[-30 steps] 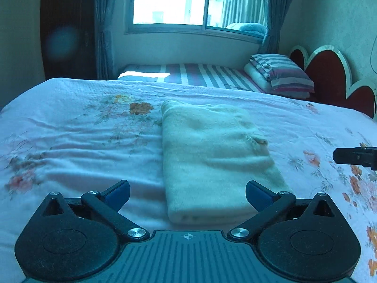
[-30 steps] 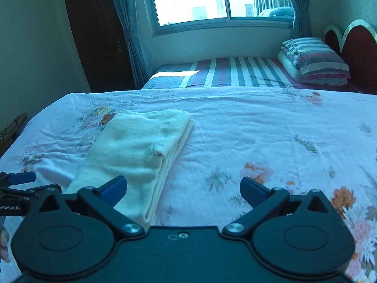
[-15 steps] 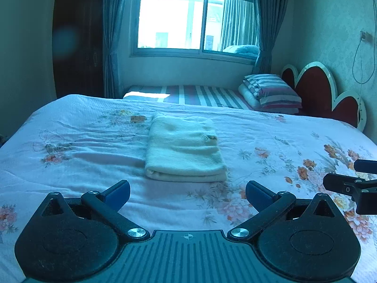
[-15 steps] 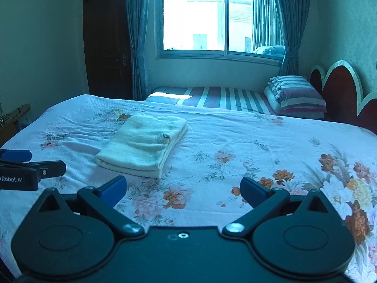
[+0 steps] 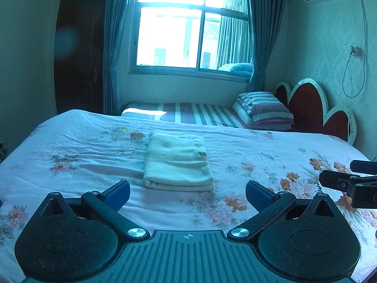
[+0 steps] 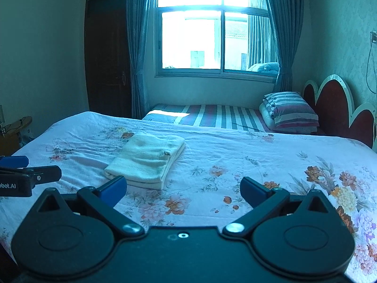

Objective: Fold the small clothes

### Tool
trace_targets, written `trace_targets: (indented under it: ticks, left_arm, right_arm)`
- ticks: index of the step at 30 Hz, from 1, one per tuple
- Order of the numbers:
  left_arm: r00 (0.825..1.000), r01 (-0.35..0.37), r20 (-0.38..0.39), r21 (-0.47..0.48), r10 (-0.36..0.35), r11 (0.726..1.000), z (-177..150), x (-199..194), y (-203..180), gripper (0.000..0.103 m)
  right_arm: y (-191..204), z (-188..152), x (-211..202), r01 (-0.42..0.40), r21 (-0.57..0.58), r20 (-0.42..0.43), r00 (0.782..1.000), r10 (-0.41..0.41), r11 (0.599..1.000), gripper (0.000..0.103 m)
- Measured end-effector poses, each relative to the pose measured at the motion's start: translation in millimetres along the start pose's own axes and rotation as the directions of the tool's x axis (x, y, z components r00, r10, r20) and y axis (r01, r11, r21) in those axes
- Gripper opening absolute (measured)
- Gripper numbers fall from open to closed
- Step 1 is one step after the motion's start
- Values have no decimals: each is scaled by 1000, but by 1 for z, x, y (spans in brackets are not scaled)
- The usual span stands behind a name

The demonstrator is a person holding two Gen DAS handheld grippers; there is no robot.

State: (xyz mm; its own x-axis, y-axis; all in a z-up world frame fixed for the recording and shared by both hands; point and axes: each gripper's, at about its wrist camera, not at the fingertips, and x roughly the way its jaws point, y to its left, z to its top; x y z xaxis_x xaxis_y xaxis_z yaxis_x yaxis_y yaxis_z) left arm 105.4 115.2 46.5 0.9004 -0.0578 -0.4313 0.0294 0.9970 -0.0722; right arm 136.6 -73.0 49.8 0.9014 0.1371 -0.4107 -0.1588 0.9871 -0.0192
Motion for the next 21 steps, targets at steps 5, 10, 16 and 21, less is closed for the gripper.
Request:
trace_targets:
  ticks: [5, 10, 16, 21]
  left_arm:
    - [1000, 6, 7, 9, -6, 1000, 1, -5, -4, 103]
    - [1000, 0, 16, 12, 0, 1000, 2, -9, -4, 103]
    - [1000, -2, 14, 13, 2, 1000, 1, -8, -1, 103]
    - [1000, -2, 13, 5, 2, 1000, 1, -5, 3, 103]
  right_arm:
    - [0, 2, -1, 4, 5, 11, 1000, -4, 1000, 103]
    - [2, 3, -2, 1, 9, 17, 1000, -1, 1000, 103]
    - [5, 1, -1, 14, 1, 18, 1000, -14, 1000, 103]
    - [6, 1, -1, 14, -1, 19, 1000, -14, 1000, 103]
